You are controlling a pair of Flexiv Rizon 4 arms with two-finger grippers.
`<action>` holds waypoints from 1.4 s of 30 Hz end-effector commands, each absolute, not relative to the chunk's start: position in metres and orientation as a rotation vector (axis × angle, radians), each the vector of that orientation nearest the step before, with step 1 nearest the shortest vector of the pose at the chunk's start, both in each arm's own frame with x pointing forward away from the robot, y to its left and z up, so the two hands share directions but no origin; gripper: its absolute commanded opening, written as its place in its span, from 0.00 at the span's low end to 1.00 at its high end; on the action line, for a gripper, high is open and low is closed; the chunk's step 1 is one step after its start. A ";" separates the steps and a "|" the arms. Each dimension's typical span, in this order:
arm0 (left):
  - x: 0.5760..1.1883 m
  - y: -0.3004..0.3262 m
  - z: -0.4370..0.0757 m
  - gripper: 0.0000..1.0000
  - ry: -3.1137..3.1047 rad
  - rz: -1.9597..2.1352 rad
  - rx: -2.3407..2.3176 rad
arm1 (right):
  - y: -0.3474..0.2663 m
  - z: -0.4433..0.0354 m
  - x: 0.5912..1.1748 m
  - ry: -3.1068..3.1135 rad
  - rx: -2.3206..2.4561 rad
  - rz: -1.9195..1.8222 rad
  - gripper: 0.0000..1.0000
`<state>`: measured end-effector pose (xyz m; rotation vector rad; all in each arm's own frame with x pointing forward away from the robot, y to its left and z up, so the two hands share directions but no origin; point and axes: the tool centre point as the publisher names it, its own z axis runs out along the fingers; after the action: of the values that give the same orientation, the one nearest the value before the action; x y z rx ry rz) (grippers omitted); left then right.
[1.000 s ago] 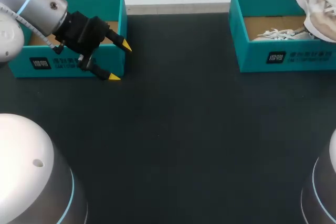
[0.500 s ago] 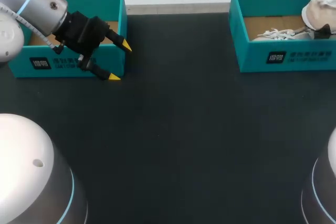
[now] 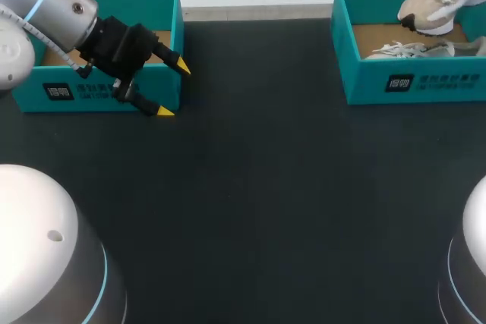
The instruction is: Take the shoe out of the shoebox, open the shoe tongue, remove and reinsert the insole, then place the shoe into the shoebox
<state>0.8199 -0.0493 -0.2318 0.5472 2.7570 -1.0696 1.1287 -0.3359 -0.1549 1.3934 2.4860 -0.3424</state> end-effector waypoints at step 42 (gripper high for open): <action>0.820 -0.049 -0.232 1.00 2.758 -1.067 0.547 | -0.347 -0.180 1.140 1.851 2.133 -0.326 0.00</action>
<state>0.8199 -0.0493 -0.2318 0.5471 2.7570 -1.0696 1.1363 -0.3438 -0.1738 2.1297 1.8429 -0.3262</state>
